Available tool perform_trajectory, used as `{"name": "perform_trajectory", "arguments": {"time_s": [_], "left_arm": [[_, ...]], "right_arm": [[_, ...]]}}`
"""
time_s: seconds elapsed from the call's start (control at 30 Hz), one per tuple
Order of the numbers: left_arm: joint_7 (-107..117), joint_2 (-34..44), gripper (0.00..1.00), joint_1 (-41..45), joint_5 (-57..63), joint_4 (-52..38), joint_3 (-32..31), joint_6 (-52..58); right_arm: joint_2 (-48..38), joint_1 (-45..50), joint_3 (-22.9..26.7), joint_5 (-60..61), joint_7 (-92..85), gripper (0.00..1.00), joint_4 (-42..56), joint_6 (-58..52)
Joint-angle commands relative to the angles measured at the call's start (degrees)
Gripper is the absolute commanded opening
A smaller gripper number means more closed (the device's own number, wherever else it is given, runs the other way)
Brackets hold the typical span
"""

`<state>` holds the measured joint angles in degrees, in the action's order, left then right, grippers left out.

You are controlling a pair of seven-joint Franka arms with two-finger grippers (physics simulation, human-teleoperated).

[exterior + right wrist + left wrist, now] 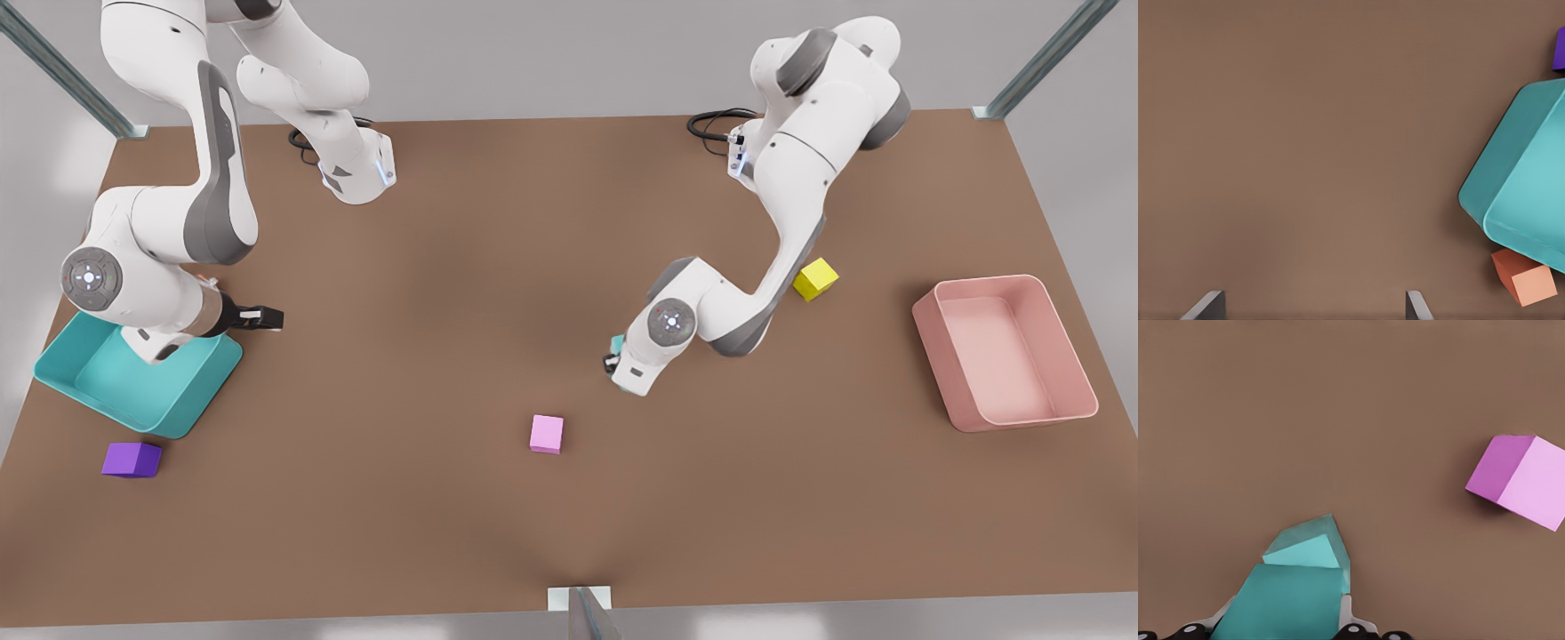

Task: Stack the two blue cubes on top of each other

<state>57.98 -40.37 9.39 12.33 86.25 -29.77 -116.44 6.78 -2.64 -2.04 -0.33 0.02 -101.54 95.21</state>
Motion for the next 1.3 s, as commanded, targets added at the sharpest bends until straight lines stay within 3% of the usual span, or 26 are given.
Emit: {"name": "perform_trajectory", "arguments": {"time_s": [0.0, 0.57, 0.6, 0.63, 0.8, 0.93, 1.0, 1.1, 1.17, 1.27], "left_arm": [[9.6, 0.0, 0.63, -0.8, 0.9, -0.1, 0.1, -1.5], [11.0, -1.6, 0.64, 0.0, 2.3, 2.9, 0.1, -3.6], [10.9, -1.5, 0.94, -0.1, 2.3, 2.8, 0.1, -3.4], [10.8, -1.5, 1.00, -0.1, 2.3, 2.8, 0.1, -3.2], [11.4, -1.2, 1.00, -0.1, 2.3, 2.7, 0.1, -2.8], [12.5, 4.9, 1.00, -0.6, 1.7, 1.8, -0.8, 8.9], [12.6, 5.3, 1.00, -0.7, 1.9, -4.2, -1.5, 16.6], [-13.7, 4.9, 1.00, -2.4, 2.8, -25.5, 1.1, 37.8], [-28.7, 5.3, 1.00, -7.6, 4.7, -27.5, 5.7, 34.6], [-37.6, 6.4, 1.00, -11.9, 4.8, -28.8, 7.3, 37.2]], "right_arm": [[0.0, 0.1, 0.0, 0.1, -0.3, 1.00, 0.0, -0.1], [0.6, 0.0, -0.4, 0.1, -0.3, 1.00, 0.1, 0.6], [0.6, 0.0, -0.3, 0.1, -0.3, 1.00, 0.1, 0.6], [0.6, 0.0, -0.4, 0.1, -0.3, 1.00, 0.1, 0.6], [0.6, 0.1, -0.4, 0.1, -0.2, 1.00, 0.1, 0.5], [0.8, 0.0, -0.4, 0.1, -0.3, 1.00, 0.2, 0.6], [0.8, 0.0, -0.4, 0.1, -0.3, 1.00, 0.2, 0.6], [1.2, 0.0, -0.4, 0.1, -0.2, 1.00, 0.7, 0.3], [1.3, 0.0, -0.4, 0.1, -0.3, 1.00, 0.7, 0.2], [1.3, 0.0, -0.4, 0.1, -0.3, 1.00, 0.7, 0.1]]}}
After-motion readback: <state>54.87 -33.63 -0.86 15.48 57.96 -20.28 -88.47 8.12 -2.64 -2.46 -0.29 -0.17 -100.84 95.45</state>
